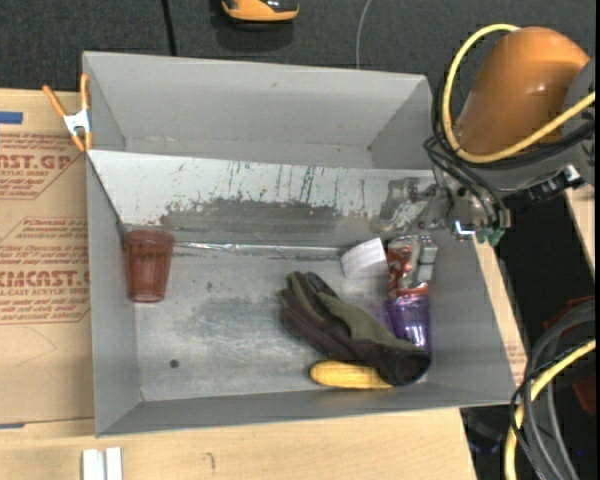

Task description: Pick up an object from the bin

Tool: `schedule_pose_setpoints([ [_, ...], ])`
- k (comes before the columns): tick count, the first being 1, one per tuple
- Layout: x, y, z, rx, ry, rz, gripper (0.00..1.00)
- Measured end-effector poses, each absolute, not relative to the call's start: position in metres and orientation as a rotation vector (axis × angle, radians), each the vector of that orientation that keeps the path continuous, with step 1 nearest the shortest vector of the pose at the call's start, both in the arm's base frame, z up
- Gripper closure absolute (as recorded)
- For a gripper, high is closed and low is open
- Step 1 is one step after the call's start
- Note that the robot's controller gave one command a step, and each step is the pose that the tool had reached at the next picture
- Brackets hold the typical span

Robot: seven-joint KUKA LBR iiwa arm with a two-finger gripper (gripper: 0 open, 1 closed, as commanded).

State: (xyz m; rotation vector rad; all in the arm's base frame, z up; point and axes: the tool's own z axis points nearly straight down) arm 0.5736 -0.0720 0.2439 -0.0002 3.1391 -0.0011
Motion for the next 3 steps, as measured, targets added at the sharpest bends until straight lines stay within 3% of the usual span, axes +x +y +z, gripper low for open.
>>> schedule_pose_setpoints([
  [1, 0.564, -0.060, 0.210, -0.062, 3.130, -0.004, 0.00],
  [2, 0.551, -0.041, 0.148, -0.061, 3.135, 0.001, 0.00],
  [3, 0.541, -0.047, 0.118, 0.132, 3.143, 0.004, 0.00],
])
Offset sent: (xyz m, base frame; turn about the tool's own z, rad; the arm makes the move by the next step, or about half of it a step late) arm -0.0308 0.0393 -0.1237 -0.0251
